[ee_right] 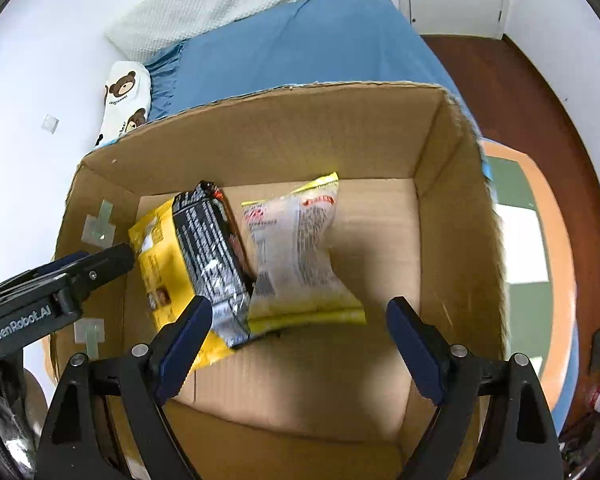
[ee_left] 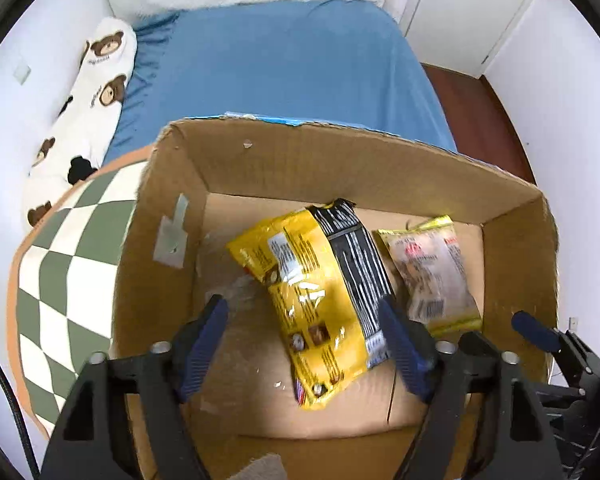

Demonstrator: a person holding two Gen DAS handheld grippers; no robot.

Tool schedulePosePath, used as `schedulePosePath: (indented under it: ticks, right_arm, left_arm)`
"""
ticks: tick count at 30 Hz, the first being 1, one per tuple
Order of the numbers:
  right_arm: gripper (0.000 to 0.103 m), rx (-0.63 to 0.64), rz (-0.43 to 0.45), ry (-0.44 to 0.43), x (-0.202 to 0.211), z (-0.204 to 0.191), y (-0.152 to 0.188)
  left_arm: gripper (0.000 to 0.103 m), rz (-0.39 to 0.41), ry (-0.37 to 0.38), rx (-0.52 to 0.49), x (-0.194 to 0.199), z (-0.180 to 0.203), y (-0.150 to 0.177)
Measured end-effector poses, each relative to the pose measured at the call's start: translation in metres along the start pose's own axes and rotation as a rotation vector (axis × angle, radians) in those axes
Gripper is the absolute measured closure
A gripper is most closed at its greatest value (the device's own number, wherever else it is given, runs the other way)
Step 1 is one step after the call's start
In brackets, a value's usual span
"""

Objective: Organize snacks
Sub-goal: 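Carry both packs into the cardboard box and open both grippers, then grasp the Franzzi cookie pack with the left gripper while the right grasps the orange chip bag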

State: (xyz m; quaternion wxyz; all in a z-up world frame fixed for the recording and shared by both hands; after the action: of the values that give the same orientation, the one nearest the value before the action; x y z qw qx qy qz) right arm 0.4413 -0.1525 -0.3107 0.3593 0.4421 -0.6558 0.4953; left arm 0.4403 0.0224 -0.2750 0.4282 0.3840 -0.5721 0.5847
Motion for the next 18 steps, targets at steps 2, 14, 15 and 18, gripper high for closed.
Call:
schedulePosePath:
  ticks: [2, 14, 15, 18]
  right_arm:
    - [0.007, 0.008, 0.025, 0.017, 0.012, -0.003, 0.004]
    - [0.007, -0.013, 0.14, -0.015, 0.106, -0.032, 0.077]
    - [0.007, -0.02, 0.133, -0.022, 0.106, -0.036, 0.085]
    - [0.007, -0.041, 0.093, -0.037, 0.105, -0.039, 0.119]
  left_arm:
    - [0.012, 0.019, 0.001, -0.011, 0.012, 0.0, 0.007]
    - [0.011, 0.124, 0.014, 0.005, 0.092, -0.022, 0.067]
    - [0.011, 0.121, 0.013, 0.005, 0.098, -0.027, 0.081]
    - [0.011, 0.103, -0.018, 0.02, 0.105, -0.048, 0.121]
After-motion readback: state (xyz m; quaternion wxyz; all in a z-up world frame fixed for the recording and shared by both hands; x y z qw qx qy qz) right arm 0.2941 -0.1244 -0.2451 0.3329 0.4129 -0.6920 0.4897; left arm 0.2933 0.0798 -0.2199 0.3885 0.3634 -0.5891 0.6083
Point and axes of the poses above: each gripper's, at about its wrist camera, not at the fingertips, and x roughly against the way its jaws point, z to its right, y to its underside, the point moved 5 cm from there along -x, roughly the way its jaws point, and after that the axes turned 6 degrees about z, right-handed, at the moved point
